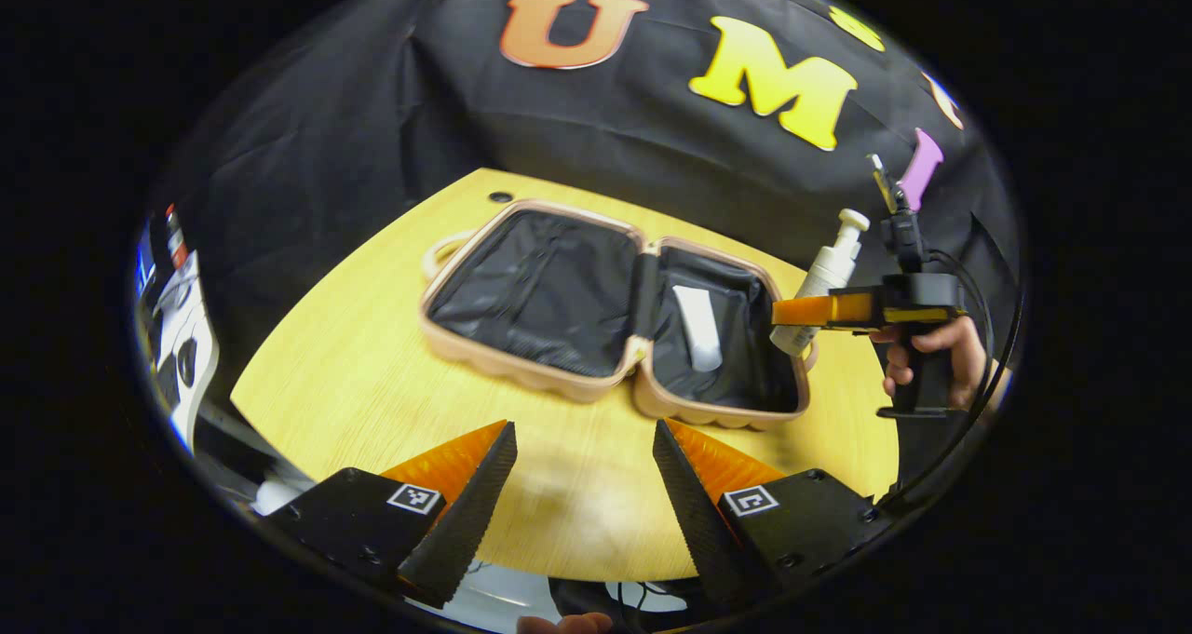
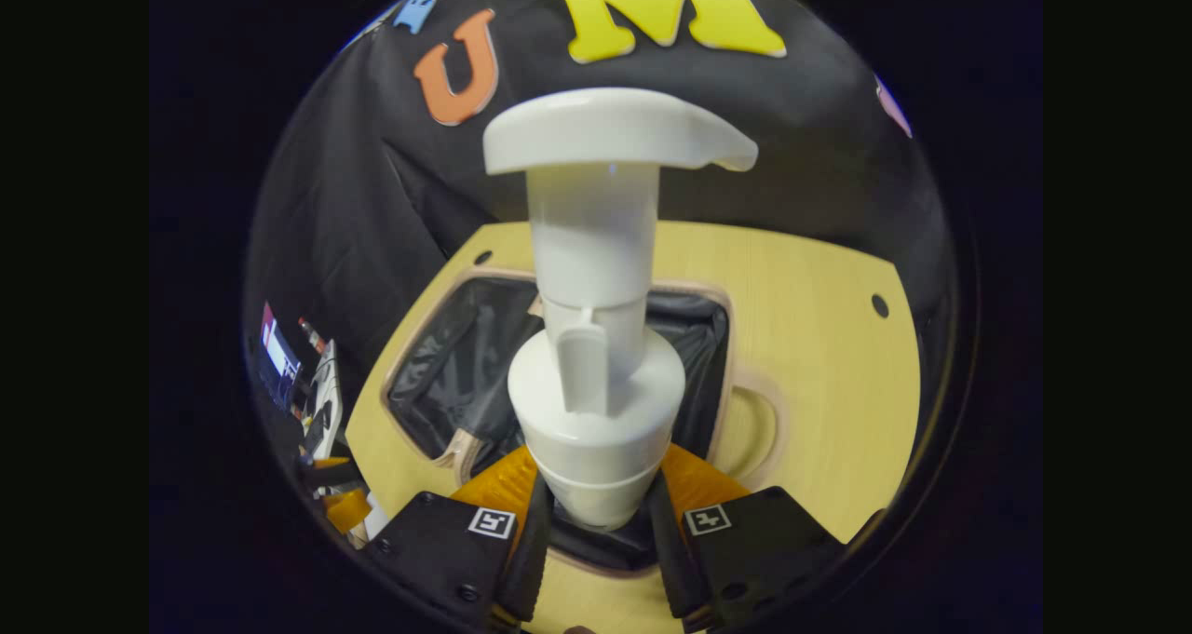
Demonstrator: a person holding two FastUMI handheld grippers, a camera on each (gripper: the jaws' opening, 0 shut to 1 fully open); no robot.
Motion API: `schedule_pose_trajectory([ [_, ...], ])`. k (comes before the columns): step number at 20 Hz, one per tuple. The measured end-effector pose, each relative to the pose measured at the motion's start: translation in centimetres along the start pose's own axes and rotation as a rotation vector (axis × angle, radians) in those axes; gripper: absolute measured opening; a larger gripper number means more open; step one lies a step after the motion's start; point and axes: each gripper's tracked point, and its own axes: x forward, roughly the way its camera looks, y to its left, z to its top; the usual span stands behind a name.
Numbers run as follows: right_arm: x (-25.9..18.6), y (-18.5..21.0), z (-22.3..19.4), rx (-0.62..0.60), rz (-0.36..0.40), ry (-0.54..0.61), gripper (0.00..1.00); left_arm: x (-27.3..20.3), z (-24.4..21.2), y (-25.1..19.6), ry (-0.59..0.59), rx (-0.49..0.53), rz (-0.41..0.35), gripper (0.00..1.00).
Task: First open the suitcase, pack the skin care products into it, and then close the suitcase.
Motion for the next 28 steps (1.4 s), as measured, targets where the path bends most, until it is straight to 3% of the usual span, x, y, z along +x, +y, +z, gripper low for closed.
schedule_pose_trajectory([
  [7,5.8,-2.5,-3.2,0.216,-0.156,0.161,0.49,-2.6,-0.5,7.7,-0.015,-0.163,0.087,0.94],
  [10,6.3,-2.8,-3.6,0.2,-0.207,0.169,0.49,-2.2,0.5,8.4,-0.043,-0.184,0.085,0.95],
  [14,6.6,-3.1,-4.3,0.131,-0.269,0.189,0.46,-1.5,2.1,8.3,-0.066,-0.146,0.058,0.94],
  [18,6.0,-2.8,-3.9,0.136,-0.262,0.16,0.52,-1.3,3.9,9.3,-0.12,-0.045,0.085,0.95],
  [22,1.6,-2.5,-2.1,0.023,-0.262,0.058,0.68,-0.1,6.0,10.2,-0.181,-0.001,0.041,0.94],
  [24,-2.2,-2.2,-0.6,-0.05,-0.254,-0.034,0.68,1.3,7.4,10.9,-0.224,-0.037,-0.03,0.95],
  [27,-8.1,-2.0,0.5,-0.183,-0.244,-0.167,0.77,4.8,9.8,13.0,-0.297,-0.13,-0.124,0.95],
  [28,-9.9,-1.9,0.3,-0.21,-0.234,-0.191,0.75,5.9,10.4,13.8,-0.311,-0.168,-0.153,0.94],
])
